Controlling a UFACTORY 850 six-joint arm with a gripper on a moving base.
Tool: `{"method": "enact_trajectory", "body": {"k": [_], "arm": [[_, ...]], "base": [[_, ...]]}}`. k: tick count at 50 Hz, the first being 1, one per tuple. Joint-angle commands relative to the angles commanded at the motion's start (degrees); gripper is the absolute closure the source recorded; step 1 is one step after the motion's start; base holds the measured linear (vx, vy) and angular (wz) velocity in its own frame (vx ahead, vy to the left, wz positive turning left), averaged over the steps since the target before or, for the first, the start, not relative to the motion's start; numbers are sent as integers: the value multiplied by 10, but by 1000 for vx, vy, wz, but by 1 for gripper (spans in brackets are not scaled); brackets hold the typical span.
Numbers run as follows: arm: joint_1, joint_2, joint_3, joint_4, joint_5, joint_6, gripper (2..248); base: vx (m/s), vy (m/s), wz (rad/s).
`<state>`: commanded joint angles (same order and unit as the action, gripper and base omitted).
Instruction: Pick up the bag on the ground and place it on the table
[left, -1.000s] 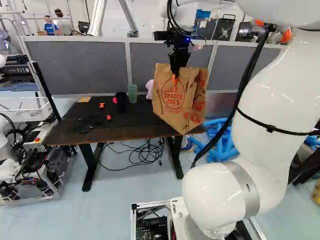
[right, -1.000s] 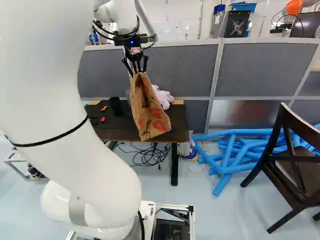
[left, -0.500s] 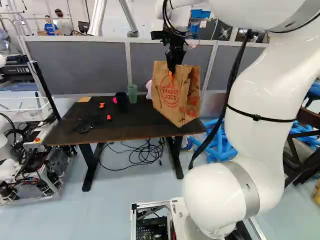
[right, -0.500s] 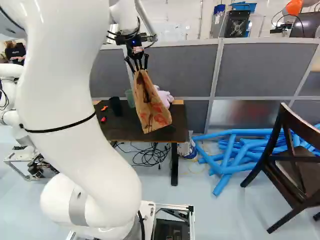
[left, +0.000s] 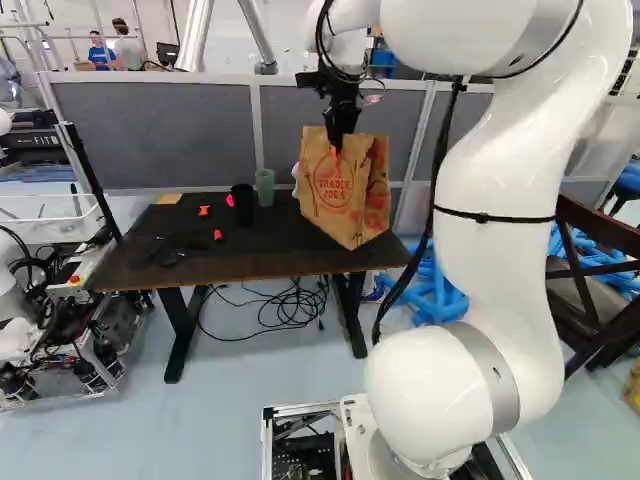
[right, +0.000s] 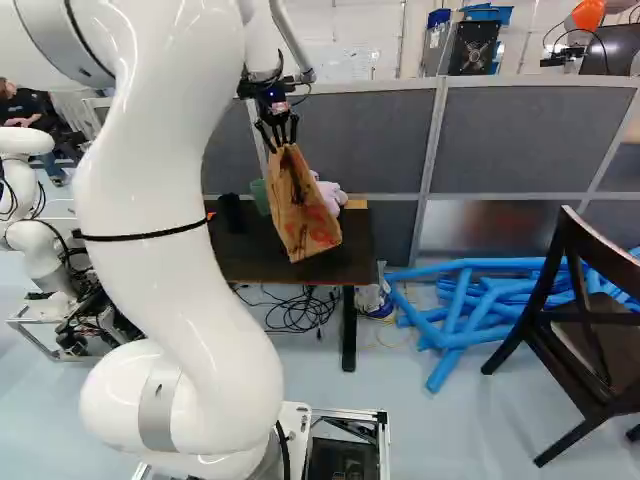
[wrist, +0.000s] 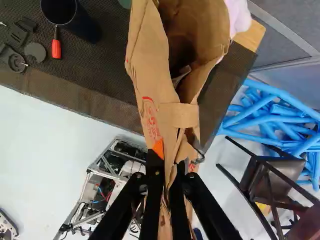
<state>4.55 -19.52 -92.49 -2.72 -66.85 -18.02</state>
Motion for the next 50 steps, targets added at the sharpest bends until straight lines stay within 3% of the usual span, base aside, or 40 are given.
{"method": "enact_trajectory", "body": {"k": [25,50], "arm": [[12,-80,-59,2,25,0,229],[28,-134,-89,2,43,0,229]], "base": [[0,0,0],[0,0,0]]}}
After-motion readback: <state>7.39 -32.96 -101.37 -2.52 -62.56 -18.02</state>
